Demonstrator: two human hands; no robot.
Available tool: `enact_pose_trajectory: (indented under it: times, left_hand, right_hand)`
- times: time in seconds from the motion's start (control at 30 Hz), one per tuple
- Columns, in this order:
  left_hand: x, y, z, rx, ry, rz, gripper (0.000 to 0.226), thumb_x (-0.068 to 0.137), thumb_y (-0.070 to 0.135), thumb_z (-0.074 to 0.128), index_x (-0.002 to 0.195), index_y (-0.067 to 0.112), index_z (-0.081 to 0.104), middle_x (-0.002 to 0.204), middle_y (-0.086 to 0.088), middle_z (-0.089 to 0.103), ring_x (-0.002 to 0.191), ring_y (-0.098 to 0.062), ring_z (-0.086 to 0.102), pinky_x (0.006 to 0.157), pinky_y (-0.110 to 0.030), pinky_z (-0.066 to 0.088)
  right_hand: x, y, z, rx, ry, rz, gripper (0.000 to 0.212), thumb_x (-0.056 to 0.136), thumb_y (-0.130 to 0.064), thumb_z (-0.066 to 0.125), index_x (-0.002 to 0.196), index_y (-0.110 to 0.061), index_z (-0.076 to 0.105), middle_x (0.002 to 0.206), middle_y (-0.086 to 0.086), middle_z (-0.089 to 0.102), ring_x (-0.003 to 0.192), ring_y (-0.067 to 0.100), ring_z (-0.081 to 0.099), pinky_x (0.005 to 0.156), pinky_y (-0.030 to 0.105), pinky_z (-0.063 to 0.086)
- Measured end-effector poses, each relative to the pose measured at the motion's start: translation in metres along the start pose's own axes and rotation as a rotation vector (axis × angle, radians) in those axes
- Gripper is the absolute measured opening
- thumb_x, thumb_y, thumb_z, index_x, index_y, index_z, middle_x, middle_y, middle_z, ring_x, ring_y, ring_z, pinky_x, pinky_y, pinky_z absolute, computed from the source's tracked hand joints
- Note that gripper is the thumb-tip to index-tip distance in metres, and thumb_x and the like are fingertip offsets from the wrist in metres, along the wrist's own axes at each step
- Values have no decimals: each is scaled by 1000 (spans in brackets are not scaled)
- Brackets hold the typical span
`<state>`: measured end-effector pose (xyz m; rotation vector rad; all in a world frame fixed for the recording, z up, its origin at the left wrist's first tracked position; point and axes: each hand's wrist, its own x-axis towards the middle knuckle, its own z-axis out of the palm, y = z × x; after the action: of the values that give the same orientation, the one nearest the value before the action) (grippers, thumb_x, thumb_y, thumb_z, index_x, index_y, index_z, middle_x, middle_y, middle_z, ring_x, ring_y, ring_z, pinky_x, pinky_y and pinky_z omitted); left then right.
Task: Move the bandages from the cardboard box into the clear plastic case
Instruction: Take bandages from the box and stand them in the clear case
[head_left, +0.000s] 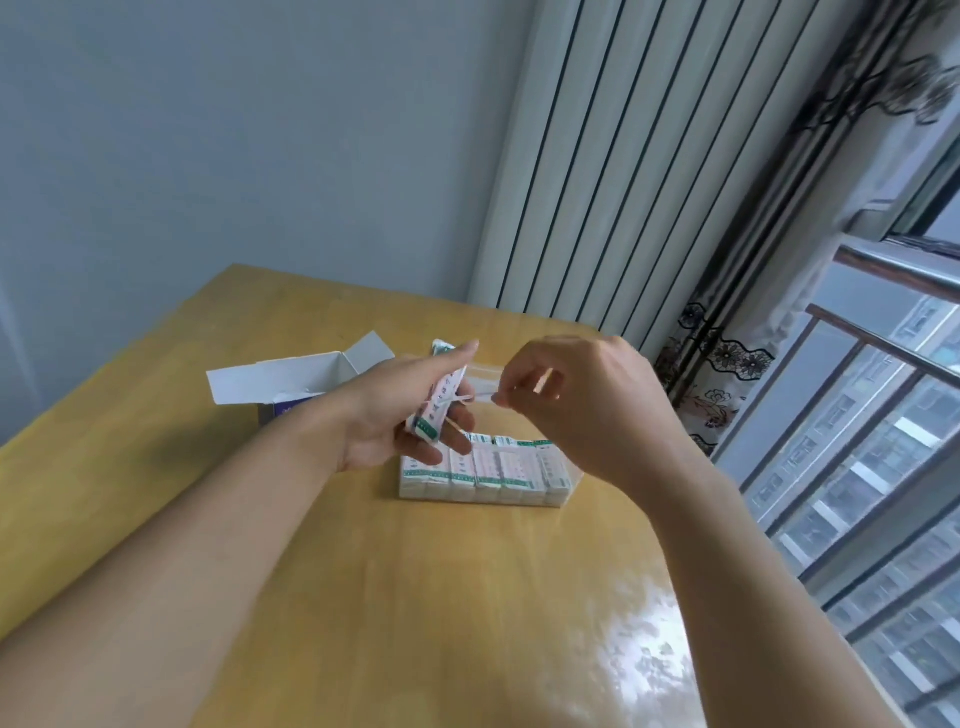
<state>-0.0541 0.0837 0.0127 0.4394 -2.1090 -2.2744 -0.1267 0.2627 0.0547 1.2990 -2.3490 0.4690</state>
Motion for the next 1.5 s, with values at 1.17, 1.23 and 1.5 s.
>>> enact_pose_trajectory:
  times: [1.17, 1.23, 1.5]
  left_hand:
    - [13, -7, 15, -45, 65, 75, 38, 69, 27, 80, 101, 12, 64, 65, 0, 66, 53, -11, 63, 38, -16, 40]
    - [12, -7, 16, -76, 66, 71, 36, 71, 24, 79, 102, 11, 66, 65, 0, 68, 54, -12, 66, 40, -16, 44]
    - [13, -7, 16, -105, 86, 80, 18, 82, 18, 76, 97, 13, 69, 67, 0, 71, 56, -12, 69, 40, -15, 45]
  right_hand:
    - [38, 19, 34, 544, -95, 95, 26, 87, -26, 79, 111, -36, 77, 86, -11, 74, 77, 3, 68, 70, 23, 57]
    - [38, 18, 36, 478, -68, 107, 25, 88, -29, 77, 111, -37, 76, 90, -12, 75, 79, -1, 66, 70, 17, 55]
    - [39, 16, 35, 506, -74, 103, 6, 83, -23, 82, 89, -25, 79, 77, -12, 74, 71, -3, 67, 62, 12, 52]
